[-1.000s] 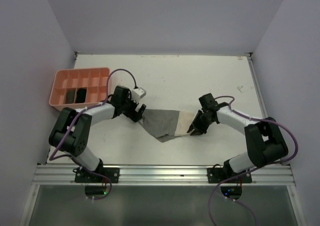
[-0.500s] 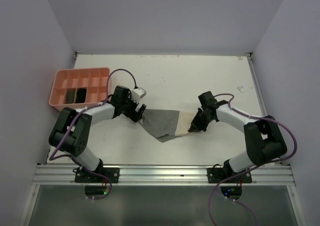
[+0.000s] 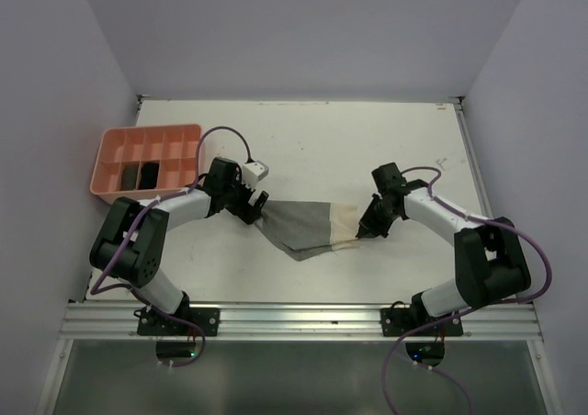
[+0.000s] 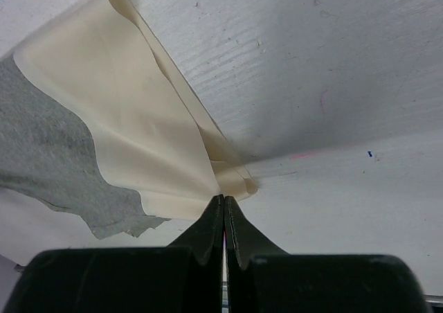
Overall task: Roll the underwear
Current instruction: Fold the underwear
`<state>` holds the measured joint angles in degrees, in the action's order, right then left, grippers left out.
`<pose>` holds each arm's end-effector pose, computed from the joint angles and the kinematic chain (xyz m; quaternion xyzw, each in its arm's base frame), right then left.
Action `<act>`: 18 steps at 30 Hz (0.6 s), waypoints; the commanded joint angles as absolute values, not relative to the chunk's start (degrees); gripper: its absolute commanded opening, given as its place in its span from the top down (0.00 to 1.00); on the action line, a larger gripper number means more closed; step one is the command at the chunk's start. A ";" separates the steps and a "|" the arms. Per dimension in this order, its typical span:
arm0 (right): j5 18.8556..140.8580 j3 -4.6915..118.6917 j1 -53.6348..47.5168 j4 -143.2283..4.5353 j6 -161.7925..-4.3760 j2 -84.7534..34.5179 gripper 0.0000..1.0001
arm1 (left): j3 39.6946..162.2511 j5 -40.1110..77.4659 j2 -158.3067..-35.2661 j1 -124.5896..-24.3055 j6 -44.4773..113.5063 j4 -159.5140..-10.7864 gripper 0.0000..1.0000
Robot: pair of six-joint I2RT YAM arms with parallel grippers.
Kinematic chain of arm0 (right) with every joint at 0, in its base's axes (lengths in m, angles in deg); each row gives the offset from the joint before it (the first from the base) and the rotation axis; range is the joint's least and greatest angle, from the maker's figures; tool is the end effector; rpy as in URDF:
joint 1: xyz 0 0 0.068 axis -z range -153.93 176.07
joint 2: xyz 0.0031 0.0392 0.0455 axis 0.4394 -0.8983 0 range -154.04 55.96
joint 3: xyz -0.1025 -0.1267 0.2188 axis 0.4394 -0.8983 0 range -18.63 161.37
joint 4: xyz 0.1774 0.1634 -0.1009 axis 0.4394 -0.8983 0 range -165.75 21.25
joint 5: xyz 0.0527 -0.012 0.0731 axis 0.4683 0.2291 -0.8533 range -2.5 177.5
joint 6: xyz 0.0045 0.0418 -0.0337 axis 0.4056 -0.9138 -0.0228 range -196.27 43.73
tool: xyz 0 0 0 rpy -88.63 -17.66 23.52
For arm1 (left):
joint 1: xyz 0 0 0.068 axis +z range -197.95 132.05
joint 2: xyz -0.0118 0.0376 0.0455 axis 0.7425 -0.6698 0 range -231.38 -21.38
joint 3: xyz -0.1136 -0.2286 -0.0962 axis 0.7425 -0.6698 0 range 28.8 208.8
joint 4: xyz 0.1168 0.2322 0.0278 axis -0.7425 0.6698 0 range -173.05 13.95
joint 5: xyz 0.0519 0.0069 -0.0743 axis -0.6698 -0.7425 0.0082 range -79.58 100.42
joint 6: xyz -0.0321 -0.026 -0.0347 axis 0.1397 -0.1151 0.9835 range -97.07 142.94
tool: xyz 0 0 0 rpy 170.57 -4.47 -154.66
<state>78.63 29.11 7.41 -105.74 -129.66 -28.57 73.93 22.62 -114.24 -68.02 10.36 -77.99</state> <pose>0.2422 0.0875 0.1728 0.2843 0.9453 0.1447 0.0688 0.2868 -0.1128 0.1496 0.2974 0.8948 -0.1213 0.3100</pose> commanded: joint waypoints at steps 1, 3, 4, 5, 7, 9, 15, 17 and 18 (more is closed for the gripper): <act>80.38 29.27 8.14 -108.74 -128.04 -26.39 1.00 | 73.10 20.35 -116.21 -68.51 9.75 -75.49 0.00; 79.68 28.74 8.31 -108.92 -127.78 -26.13 1.00 | 73.19 20.26 -116.39 -68.51 9.75 -75.31 0.00; 79.50 28.39 8.31 -109.09 -127.51 -26.04 1.00 | 73.28 20.26 -116.30 -68.43 9.75 -75.31 0.00; 79.41 28.13 8.23 -109.27 -127.51 -25.95 1.00 | 73.28 20.17 -116.39 -68.51 9.66 -75.31 0.00; 79.15 27.43 8.31 -109.44 -127.07 -25.51 1.00 | 73.28 20.35 -116.30 -68.51 9.75 -75.23 0.00; 78.80 26.98 8.40 -109.36 -126.46 -26.12 1.00 | 73.28 20.35 -116.30 -68.43 9.75 -75.14 0.00; 77.05 25.22 8.40 -106.64 -125.40 -29.29 1.00 | 73.28 21.05 -116.13 -68.51 9.84 -75.22 0.00; 76.78 25.14 8.31 -106.02 -124.96 -30.69 1.00 | 73.36 21.57 -116.13 -68.51 9.93 -75.14 0.00; 76.60 25.14 8.31 -105.23 -124.79 -30.96 1.00 | 73.36 21.75 -115.87 -68.51 10.01 -74.96 0.00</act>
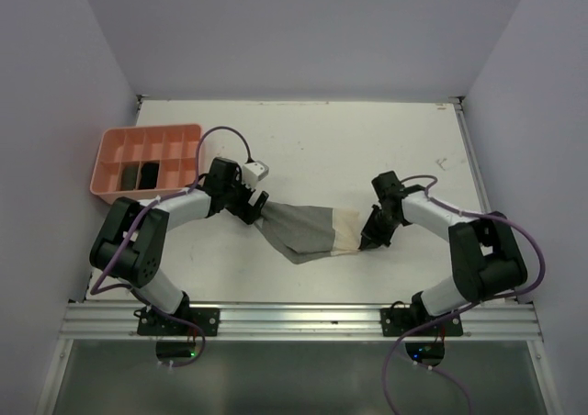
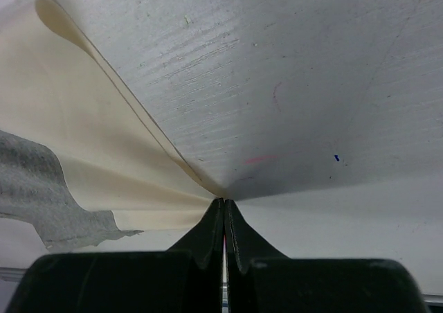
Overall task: Roll the underwear
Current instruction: Fold the underwear
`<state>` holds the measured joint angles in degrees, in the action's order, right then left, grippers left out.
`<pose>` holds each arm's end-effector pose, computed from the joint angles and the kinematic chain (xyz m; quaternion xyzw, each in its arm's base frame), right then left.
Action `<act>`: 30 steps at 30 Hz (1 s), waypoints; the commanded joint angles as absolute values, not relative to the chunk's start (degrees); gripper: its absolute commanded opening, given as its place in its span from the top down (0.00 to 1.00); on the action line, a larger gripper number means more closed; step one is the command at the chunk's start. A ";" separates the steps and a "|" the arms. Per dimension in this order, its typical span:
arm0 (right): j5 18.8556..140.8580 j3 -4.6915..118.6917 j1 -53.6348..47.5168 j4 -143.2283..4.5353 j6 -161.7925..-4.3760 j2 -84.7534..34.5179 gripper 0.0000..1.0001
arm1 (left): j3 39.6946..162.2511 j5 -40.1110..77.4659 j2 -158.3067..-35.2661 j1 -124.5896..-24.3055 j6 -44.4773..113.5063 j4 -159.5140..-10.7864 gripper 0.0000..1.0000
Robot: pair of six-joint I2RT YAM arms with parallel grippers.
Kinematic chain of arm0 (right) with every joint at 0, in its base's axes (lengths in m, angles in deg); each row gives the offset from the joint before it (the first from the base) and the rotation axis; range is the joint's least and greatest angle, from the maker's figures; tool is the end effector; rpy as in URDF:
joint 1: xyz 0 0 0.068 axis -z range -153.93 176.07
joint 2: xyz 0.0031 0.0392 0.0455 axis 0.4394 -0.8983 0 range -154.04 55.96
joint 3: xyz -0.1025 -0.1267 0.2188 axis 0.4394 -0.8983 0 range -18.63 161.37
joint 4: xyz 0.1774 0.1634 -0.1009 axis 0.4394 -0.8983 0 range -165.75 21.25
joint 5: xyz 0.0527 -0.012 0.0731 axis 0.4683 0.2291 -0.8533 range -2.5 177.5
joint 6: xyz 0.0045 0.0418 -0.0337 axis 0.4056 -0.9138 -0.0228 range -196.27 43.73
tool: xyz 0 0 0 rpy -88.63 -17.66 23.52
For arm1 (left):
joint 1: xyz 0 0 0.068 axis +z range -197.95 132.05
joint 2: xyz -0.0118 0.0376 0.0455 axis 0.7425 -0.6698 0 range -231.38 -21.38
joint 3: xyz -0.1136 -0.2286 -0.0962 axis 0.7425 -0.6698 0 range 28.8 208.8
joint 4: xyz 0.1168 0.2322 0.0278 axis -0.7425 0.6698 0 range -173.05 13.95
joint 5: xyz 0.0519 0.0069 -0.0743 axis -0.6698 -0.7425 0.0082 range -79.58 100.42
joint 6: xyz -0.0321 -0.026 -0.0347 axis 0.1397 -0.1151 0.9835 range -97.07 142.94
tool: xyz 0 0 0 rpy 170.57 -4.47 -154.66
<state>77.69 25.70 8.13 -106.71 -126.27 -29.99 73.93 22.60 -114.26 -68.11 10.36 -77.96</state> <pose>0.2304 0.0809 0.1517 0.2666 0.9558 0.1212 0.0275 0.2866 -0.1132 0.1494 0.2980 0.8948 -0.1213 0.3095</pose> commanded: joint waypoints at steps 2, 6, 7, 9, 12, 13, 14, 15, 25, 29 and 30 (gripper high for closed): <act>76.25 25.48 8.31 -104.61 -124.61 -32.19 1.00 | 73.28 23.33 -115.08 -68.51 9.93 -74.79 0.00; 74.58 27.33 8.31 -103.29 -124.52 -32.55 0.99 | 72.92 27.98 -109.82 -68.51 10.01 -74.61 0.00; 74.40 28.29 8.31 -103.47 -124.61 -32.28 0.96 | 72.92 30.00 -108.67 -68.51 10.01 -74.26 0.00; 74.40 29.96 8.31 -104.69 -124.17 -30.44 0.84 | 73.80 32.20 -105.16 -68.51 9.67 -72.60 0.00; 74.40 31.55 8.31 -106.36 -123.64 -28.16 0.77 | 74.42 37.56 -99.46 -68.17 6.95 -69.35 0.00; 74.32 32.33 8.31 -106.63 -123.64 -27.80 0.75 | 74.59 38.71 -98.04 -68.08 5.20 -68.55 0.00; 74.14 32.78 8.31 -107.85 -123.29 -27.62 0.71 | 74.68 41.07 -96.63 -67.90 3.61 -67.41 0.00; 73.79 33.48 8.31 -108.38 -122.25 -26.92 0.62 | 74.94 41.44 -94.18 -67.90 2.29 -65.31 0.00; 70.29 28.40 8.14 -108.84 -119.07 -18.57 0.89 | 77.05 54.97 -92.21 -72.28 -23.46 -51.50 0.49; 69.39 22.95 7.09 -103.40 -123.80 -19.27 0.93 | 76.97 53.93 -98.97 -79.57 -24.09 -53.59 0.52; 69.39 21.29 6.91 -102.42 -124.51 -19.53 0.94 | 76.79 53.23 -99.77 -80.72 -22.96 -54.73 0.52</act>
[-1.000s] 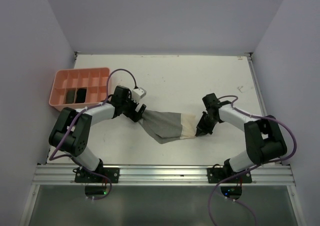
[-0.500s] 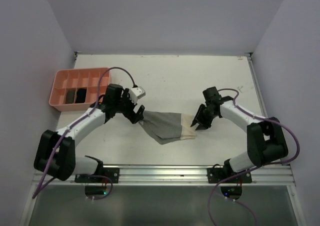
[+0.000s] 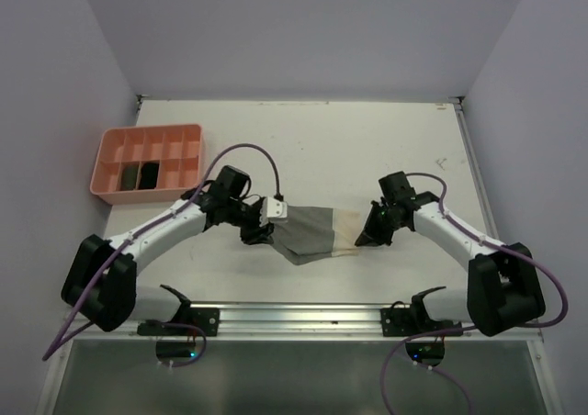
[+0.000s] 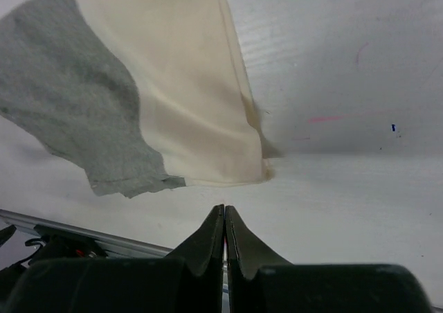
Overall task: Roll the underwear
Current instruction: Fold the underwear
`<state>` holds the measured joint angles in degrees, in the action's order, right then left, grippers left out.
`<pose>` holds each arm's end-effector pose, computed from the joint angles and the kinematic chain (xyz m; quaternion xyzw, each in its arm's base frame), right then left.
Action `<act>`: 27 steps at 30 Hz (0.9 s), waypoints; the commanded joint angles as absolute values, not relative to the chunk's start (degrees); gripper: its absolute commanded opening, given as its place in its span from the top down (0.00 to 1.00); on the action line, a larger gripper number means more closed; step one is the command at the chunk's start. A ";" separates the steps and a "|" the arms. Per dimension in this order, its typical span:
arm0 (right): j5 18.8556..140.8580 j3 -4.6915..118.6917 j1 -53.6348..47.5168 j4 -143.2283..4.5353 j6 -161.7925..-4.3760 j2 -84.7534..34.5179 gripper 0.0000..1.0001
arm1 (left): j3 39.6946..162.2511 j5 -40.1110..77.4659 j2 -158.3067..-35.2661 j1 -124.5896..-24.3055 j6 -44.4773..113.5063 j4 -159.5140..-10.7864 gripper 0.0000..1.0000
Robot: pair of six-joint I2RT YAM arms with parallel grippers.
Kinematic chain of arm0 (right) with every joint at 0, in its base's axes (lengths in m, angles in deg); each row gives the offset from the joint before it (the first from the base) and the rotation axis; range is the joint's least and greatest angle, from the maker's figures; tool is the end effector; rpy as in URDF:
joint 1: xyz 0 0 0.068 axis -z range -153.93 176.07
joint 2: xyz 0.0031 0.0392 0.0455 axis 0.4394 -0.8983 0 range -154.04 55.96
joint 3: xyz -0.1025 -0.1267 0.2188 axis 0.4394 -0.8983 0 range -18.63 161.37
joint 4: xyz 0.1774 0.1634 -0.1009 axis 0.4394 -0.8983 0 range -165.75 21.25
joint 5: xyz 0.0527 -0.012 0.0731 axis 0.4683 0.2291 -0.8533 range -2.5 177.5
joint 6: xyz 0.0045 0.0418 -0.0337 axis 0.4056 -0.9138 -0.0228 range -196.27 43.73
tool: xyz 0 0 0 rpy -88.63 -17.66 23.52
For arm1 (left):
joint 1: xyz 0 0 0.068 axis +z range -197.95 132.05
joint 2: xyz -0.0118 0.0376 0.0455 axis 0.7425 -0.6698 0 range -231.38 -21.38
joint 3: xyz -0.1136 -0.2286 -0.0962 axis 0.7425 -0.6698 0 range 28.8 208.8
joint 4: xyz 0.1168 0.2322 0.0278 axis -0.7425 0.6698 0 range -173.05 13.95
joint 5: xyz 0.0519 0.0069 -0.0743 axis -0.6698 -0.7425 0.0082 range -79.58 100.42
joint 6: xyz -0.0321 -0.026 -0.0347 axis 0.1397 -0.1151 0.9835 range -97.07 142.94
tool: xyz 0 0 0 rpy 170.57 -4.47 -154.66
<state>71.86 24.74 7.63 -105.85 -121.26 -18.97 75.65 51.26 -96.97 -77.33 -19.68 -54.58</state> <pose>0.2161 0.0821 0.1904 0.1991 0.9533 0.2102 0.0858 0.2087 -0.1442 0.2191 0.6081 0.6695 -0.3021 0.3013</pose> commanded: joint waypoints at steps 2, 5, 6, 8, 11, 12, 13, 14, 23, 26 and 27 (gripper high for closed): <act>70.27 19.96 6.38 -100.75 -126.35 -20.15 0.95 | 76.10 51.82 -101.18 -83.61 -22.24 -57.45 0.51; 71.41 17.93 5.85 -98.21 -128.03 -20.24 0.96 | 74.43 49.97 -101.36 -87.22 -19.34 -61.94 0.51; 71.94 17.49 5.94 -98.11 -128.12 -20.24 0.96 | 73.98 49.44 -101.27 -88.11 -17.77 -63.17 0.51; 72.73 17.05 5.85 -97.23 -128.39 -20.85 0.96 | 73.11 48.04 -101.45 -90.48 -16.27 -66.41 0.51; 73.43 16.26 5.85 -96.09 -128.83 -21.90 0.96 | 72.66 45.49 -102.76 -93.56 -13.98 -69.76 0.52; 73.52 16.26 5.85 -95.91 -128.92 -22.00 0.96 | 72.66 44.53 -103.29 -94.00 -13.89 -69.95 0.53; 73.87 16.26 5.85 -95.82 -128.92 -22.17 0.96 | 72.66 43.73 -103.82 -95.05 -13.46 -70.56 0.54; 73.87 16.08 5.77 -95.39 -129.09 -22.08 0.96 | 72.66 43.03 -104.69 -95.49 -12.84 -71.96 0.55; 74.58 15.47 5.85 -95.82 -129.00 -21.29 0.96 | 73.28 36.61 -108.83 -98.57 -10.02 -77.51 0.61; 74.66 15.47 5.85 -96.09 -128.92 -21.38 0.96 | 73.98 36.43 -109.97 -99.10 -9.85 -77.42 0.66; 74.75 15.38 5.77 -96.35 -128.92 -21.29 0.96 | 74.15 36.69 -110.32 -99.27 -9.94 -77.07 0.69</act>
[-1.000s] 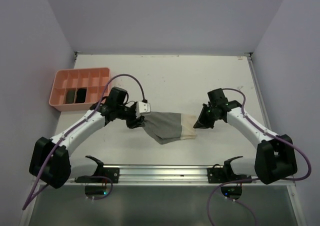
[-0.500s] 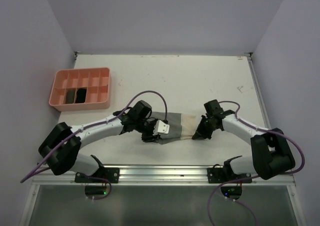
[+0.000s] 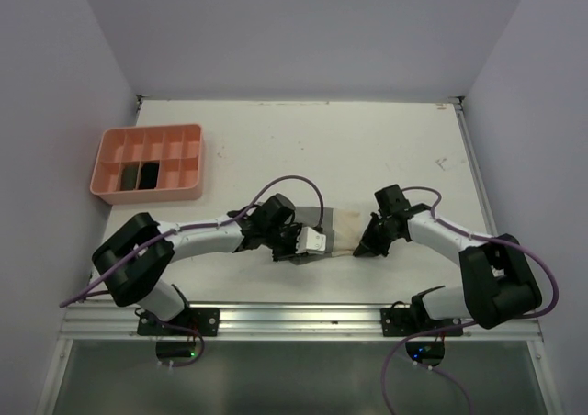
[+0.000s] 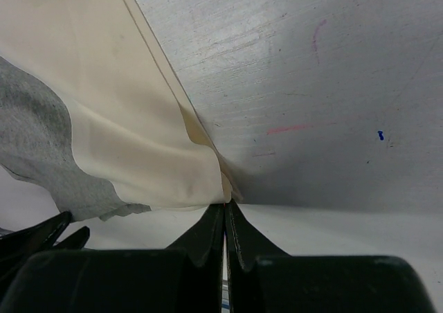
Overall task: Roll the underwear
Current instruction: Fold the underwear
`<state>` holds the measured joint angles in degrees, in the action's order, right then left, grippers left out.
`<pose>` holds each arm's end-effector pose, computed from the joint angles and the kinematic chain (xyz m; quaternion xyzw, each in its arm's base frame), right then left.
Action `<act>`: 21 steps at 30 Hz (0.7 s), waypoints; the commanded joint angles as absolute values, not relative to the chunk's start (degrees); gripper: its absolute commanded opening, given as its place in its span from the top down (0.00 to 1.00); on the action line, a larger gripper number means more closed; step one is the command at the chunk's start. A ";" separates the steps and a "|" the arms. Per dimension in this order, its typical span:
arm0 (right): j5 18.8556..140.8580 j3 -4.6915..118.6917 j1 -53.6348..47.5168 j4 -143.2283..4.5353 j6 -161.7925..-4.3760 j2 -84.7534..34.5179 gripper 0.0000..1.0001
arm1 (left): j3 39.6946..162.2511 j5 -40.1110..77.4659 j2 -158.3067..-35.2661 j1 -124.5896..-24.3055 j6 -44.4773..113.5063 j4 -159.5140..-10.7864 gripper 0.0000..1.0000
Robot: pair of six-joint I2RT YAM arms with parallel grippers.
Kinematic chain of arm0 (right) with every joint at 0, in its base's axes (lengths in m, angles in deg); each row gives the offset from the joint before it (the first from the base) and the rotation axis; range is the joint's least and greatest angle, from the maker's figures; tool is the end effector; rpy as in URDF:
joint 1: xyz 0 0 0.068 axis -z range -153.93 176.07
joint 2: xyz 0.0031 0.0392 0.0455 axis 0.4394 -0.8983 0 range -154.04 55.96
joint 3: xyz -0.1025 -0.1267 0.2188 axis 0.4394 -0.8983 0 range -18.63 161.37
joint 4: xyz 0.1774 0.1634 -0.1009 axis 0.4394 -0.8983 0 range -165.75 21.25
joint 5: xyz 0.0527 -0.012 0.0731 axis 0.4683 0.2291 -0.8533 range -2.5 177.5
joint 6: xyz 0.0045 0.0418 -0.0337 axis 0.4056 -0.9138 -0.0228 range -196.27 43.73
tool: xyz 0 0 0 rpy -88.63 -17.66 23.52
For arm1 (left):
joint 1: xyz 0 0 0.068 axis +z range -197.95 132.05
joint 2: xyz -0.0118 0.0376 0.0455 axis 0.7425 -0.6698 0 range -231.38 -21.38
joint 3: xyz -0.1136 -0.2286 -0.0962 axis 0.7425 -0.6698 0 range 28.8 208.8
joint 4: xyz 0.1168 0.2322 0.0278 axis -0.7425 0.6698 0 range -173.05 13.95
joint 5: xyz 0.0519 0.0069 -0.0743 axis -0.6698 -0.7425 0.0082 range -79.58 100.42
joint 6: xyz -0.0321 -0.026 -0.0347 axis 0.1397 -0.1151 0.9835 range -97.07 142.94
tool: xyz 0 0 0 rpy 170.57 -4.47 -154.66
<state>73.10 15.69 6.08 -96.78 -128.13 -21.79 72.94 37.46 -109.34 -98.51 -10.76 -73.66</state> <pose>0.2015 0.0827 0.1438 0.2495 0.9470 0.1940 0.0569 0.1731 -0.2359 0.1663 0.6736 0.6347 -0.2645 0.2710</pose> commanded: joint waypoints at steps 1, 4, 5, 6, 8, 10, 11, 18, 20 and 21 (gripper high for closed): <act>74.75 15.29 5.85 -96.52 -129.00 -21.12 0.96 | 74.16 36.52 -110.59 -99.62 -9.94 -76.72 0.71; 74.84 15.12 5.85 -96.70 -129.00 -20.77 0.96 | 74.51 36.35 -111.55 -100.24 -9.94 -75.67 0.80; 74.75 14.94 5.85 -96.61 -129.00 -20.59 0.96 | 74.59 36.08 -111.73 -100.33 -9.33 -75.58 0.86; 74.75 14.94 5.85 -96.61 -129.00 -20.68 0.96 | 74.77 36.08 -111.73 -100.33 -9.23 -75.31 0.90; 74.67 14.85 5.85 -96.70 -128.92 -20.50 0.96 | 74.95 35.47 -110.94 -100.42 -8.45 -74.96 1.00; 74.67 14.85 5.85 -96.96 -128.83 -20.33 0.96 | 74.95 34.85 -109.63 -100.42 -8.18 -74.35 1.00; 74.75 14.85 5.85 -97.23 -128.74 -20.15 0.96 | 74.77 34.59 -109.10 -100.42 -7.92 -74.35 1.00; 75.19 15.29 5.85 -99.42 -128.04 -17.78 0.96 | 74.07 35.21 -106.37 -100.42 -7.22 -72.59 0.94; 75.19 15.29 5.85 -99.95 -127.86 -17.78 0.96 | 73.72 34.33 -106.37 -100.51 -5.99 -73.90 0.74; 75.19 15.29 5.85 -100.13 -127.86 -17.60 0.96 | 73.54 33.71 -106.28 -100.51 -5.72 -74.60 0.72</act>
